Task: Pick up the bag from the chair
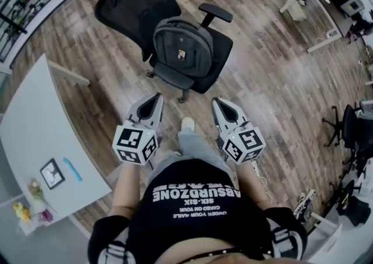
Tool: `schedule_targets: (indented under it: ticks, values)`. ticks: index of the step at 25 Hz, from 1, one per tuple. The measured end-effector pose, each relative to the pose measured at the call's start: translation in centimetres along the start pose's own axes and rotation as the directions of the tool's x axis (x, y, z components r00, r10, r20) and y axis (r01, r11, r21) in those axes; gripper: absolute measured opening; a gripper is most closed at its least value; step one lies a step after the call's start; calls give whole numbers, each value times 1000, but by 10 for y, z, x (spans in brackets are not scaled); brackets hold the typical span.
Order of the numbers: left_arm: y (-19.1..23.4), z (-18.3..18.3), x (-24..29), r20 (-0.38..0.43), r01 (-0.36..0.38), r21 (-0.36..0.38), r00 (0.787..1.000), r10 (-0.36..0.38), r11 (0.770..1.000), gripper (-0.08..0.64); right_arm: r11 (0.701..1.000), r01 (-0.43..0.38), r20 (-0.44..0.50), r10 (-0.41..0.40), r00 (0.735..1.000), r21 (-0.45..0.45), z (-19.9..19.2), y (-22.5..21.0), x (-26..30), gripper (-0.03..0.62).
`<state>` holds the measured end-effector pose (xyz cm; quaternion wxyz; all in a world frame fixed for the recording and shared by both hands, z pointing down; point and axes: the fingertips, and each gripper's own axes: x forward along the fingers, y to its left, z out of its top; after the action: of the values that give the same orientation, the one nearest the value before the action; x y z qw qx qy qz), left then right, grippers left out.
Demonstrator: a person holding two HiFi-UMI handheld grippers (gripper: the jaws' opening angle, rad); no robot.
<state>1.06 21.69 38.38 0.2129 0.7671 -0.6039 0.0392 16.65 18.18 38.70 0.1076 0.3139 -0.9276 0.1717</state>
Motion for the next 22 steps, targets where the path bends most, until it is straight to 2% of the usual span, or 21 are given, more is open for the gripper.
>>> schedule_targets:
  ticks: [8, 11, 15, 18, 22]
  values:
    - [12, 14, 50, -9, -17, -4, 1000, 17, 1000, 17, 999, 21, -24, -21, 999, -38, 12, -48, 33, 15]
    - [14, 18, 67, -17, -22, 1, 1000, 22, 1000, 17, 999, -1, -35, 0, 999, -33, 13, -60, 45, 15]
    - [16, 24, 82, -17, -47, 7, 999, 47, 999, 17, 997, -70, -35, 69, 997, -21, 15, -64, 56, 17]
    - [15, 32, 92, 0, -61, 12, 998, 61, 998, 17, 993, -102, -24, 101, 995, -51, 22, -71, 66, 17]
    - [18, 38, 97, 14, -107, 36, 994, 106, 994, 18, 991, -104, -10, 103, 995, -90, 32, -80, 72, 18]
